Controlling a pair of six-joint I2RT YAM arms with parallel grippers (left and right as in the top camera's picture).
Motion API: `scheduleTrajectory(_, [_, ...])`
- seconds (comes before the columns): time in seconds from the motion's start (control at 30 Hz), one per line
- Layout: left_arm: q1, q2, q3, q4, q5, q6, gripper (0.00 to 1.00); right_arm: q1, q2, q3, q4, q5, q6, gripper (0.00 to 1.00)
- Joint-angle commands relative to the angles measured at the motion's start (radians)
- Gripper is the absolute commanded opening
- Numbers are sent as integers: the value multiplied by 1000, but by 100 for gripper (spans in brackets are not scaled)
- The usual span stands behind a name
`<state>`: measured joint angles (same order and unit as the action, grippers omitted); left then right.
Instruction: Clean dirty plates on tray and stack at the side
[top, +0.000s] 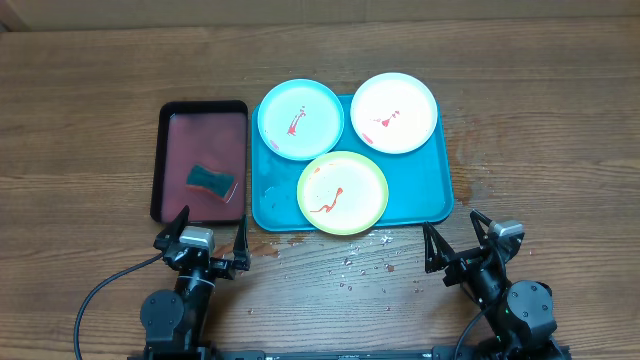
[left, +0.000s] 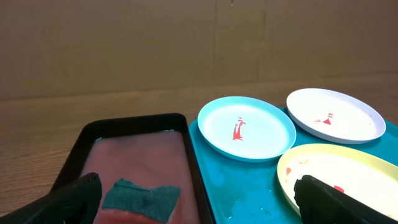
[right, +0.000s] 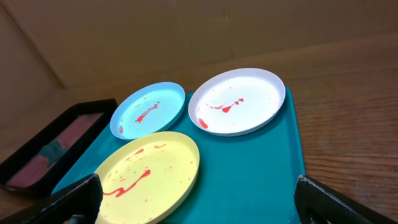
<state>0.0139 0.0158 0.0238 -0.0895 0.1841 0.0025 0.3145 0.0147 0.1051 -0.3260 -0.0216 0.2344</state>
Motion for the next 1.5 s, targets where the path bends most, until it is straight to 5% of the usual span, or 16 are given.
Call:
scheduleTrajectory(0.0, [6,-11,-5,0,8,-9,100,-3,-9,-7,6,4,-6,100])
scheduleTrajectory(1.27, [6,-11,-5,0,10,-10,100,-3,-9,-7,6,4,-6,100])
scheduleTrajectory(1.47, [6,-11,-2,0,56,-204,100,-3,-9,-7,6,4,-6,100])
